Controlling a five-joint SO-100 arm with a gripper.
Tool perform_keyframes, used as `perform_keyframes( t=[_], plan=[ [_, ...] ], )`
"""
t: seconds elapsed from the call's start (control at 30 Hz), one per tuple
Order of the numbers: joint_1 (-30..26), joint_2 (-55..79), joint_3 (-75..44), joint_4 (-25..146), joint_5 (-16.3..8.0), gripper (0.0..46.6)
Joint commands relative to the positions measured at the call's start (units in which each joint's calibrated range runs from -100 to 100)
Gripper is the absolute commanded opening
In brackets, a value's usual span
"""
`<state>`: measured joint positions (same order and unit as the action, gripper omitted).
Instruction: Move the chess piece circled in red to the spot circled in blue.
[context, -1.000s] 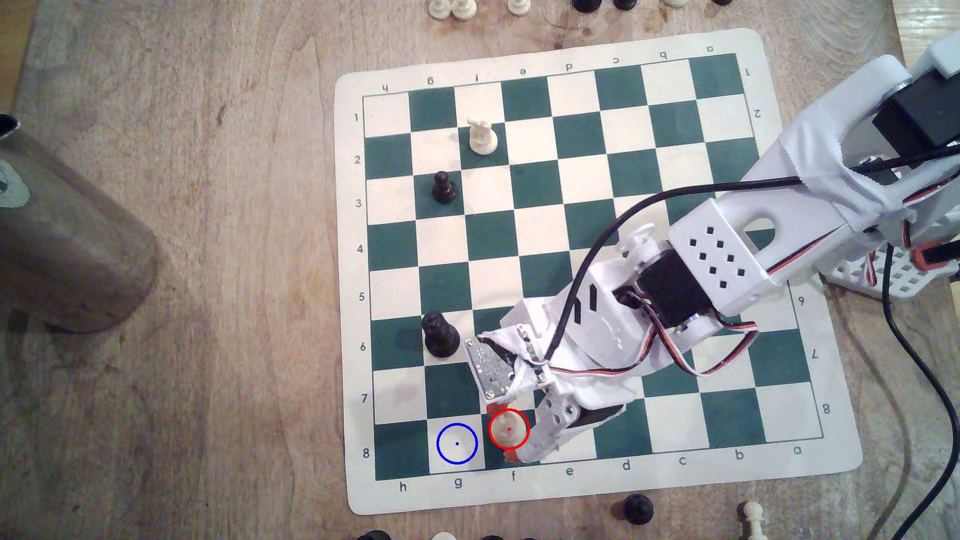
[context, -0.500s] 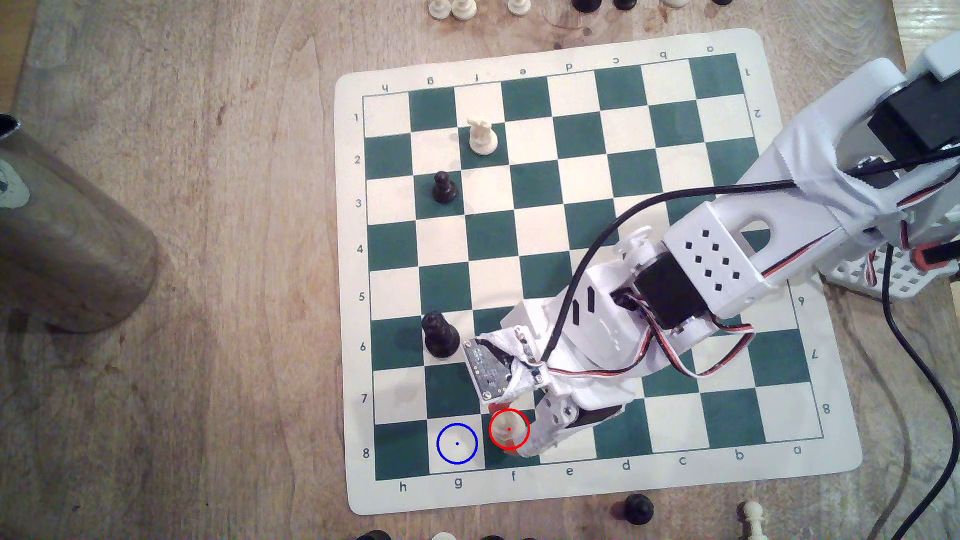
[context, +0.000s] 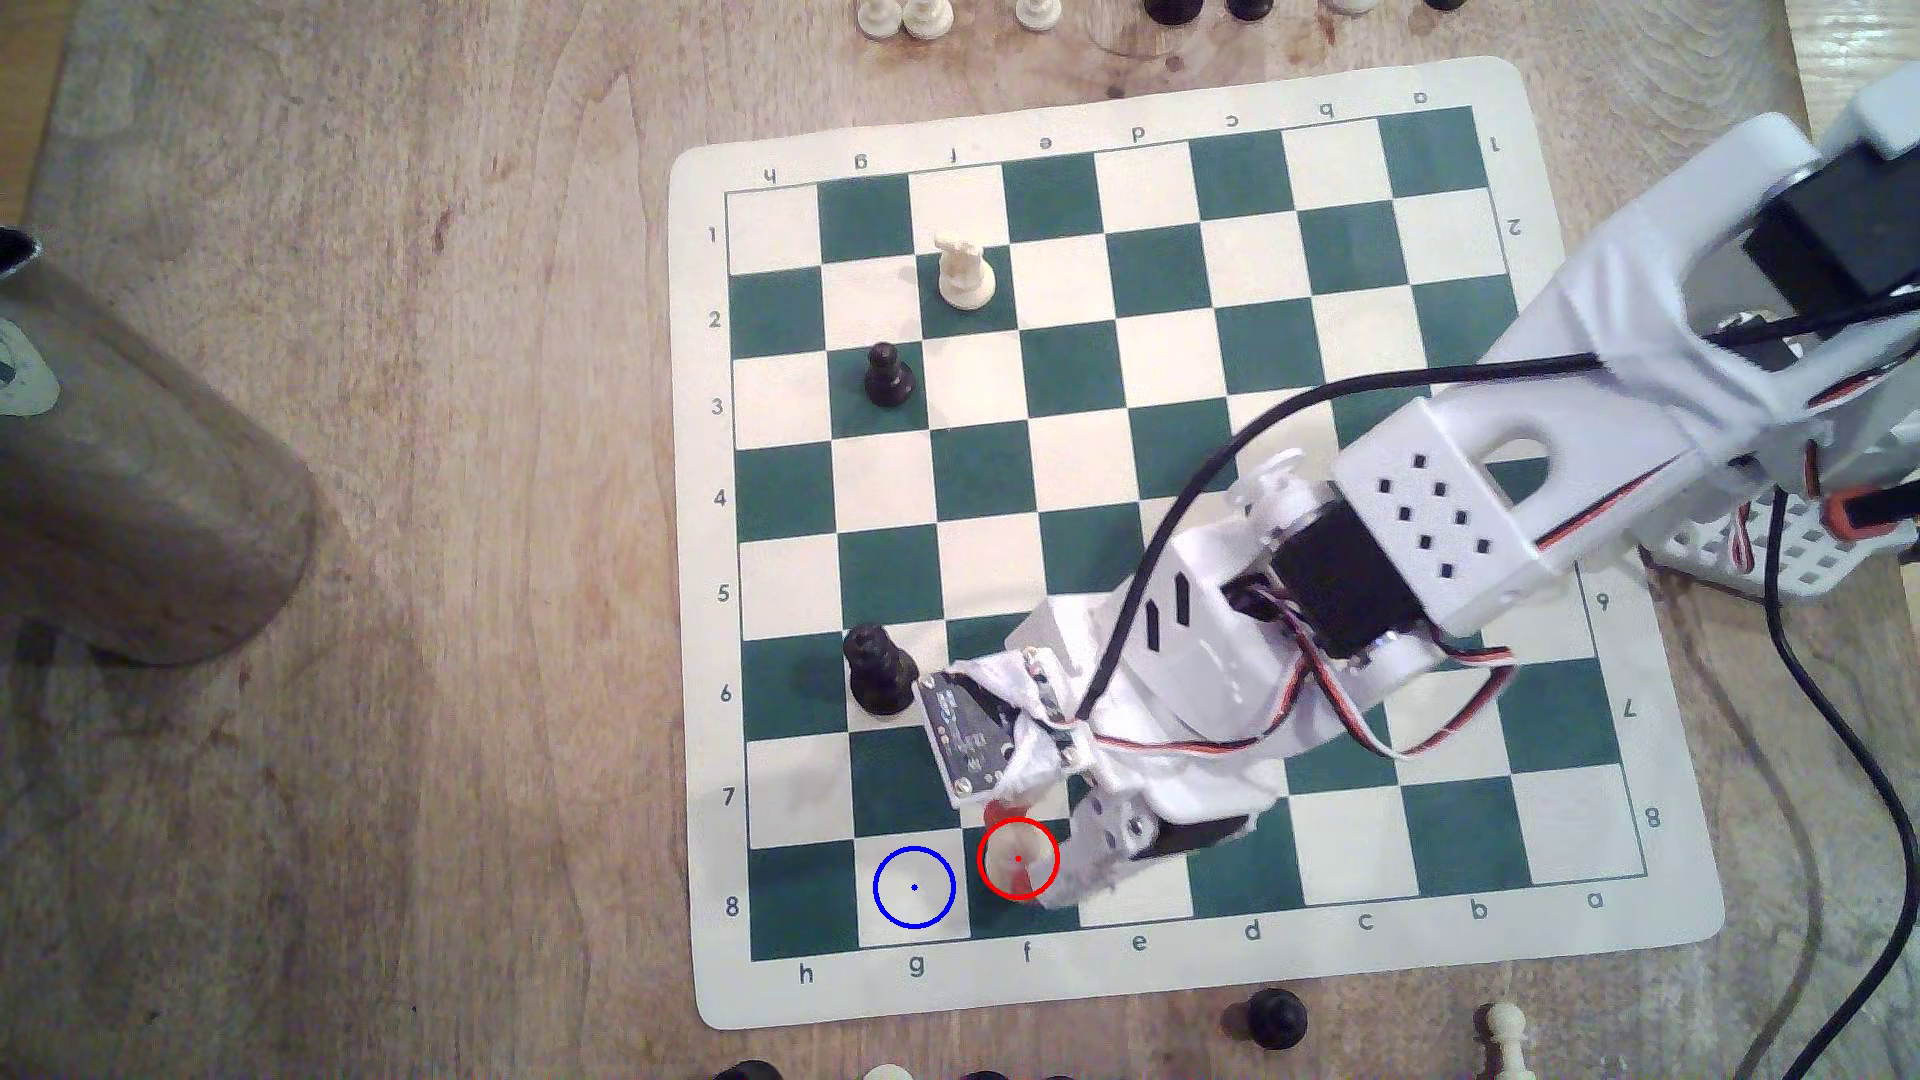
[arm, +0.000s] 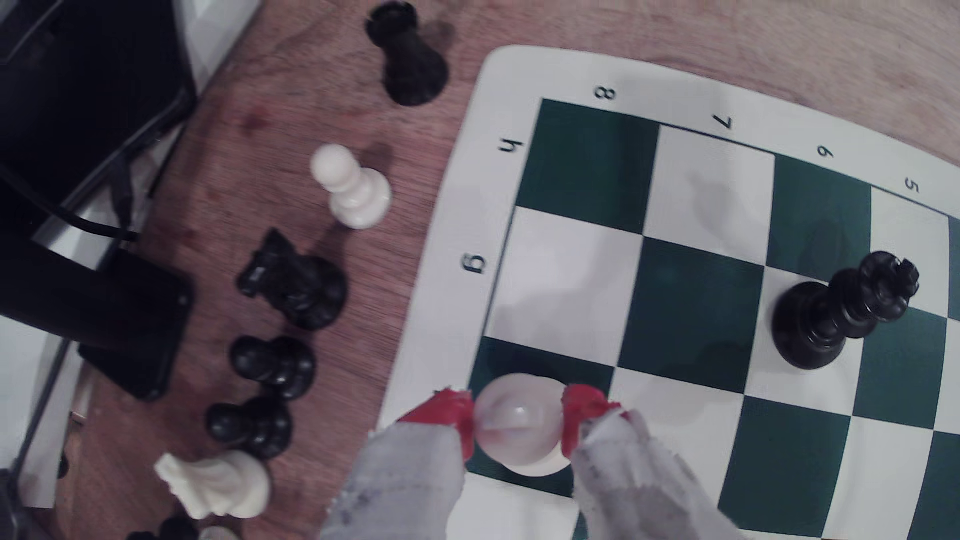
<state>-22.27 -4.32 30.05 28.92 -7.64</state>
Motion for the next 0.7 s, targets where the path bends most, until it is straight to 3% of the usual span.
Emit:
perform_keyframes(
  t=[0.0, 0.33, 0.67],
  plan=[
    [-0.92, -6.81, -9.47, 2.36, -0.29, 0.2],
    [-0.45, 4.32, -19.08, 0.4, 0.39, 0.2],
    [1.82, 10.94, -19.26, -3.78, 1.12, 0.2]
  ],
)
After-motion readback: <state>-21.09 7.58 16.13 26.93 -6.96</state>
